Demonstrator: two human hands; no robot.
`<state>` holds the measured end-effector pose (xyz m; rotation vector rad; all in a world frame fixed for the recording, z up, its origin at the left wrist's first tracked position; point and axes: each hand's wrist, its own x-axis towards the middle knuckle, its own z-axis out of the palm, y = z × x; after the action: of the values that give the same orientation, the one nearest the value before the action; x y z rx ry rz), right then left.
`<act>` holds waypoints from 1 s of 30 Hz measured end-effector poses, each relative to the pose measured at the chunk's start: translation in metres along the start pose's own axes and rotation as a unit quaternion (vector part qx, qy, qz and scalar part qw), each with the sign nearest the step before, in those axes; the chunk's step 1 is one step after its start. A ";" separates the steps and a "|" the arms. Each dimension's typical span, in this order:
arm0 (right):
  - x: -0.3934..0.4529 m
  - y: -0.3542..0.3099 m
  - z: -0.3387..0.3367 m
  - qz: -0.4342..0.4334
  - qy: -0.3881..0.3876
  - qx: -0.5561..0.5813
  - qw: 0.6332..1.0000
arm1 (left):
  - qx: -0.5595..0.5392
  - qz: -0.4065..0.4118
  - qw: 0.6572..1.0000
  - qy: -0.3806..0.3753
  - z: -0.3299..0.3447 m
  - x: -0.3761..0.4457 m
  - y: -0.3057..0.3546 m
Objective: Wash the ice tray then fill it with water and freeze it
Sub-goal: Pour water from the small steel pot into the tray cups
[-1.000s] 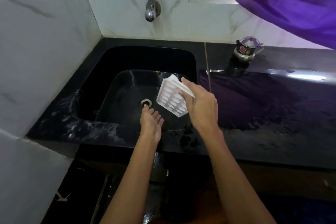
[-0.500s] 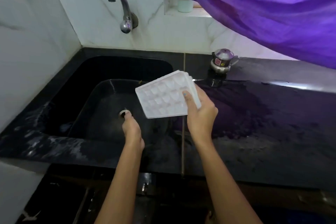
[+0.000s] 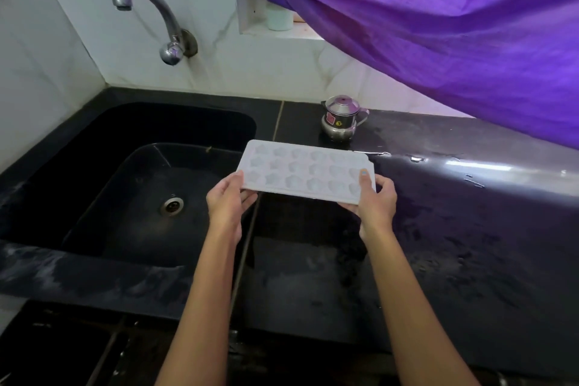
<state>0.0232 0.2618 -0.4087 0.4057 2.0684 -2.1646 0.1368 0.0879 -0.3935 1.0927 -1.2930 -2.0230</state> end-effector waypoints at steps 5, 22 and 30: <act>0.026 0.008 -0.029 -0.056 0.019 -0.140 0.988 | 0.034 -0.001 0.999 0.006 0.021 0.000 -0.017; 0.053 0.028 -0.054 -0.097 0.037 -0.393 0.914 | 0.227 -0.022 0.970 0.081 0.043 0.014 -0.048; 0.076 -0.001 -0.042 -0.186 0.014 -0.285 0.940 | 0.404 0.168 0.888 0.143 0.087 -0.001 -0.022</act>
<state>-0.0458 0.3112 -0.4295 -0.0254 2.8264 -1.5773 0.0648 0.1424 -0.3933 1.3150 -2.0500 -1.0021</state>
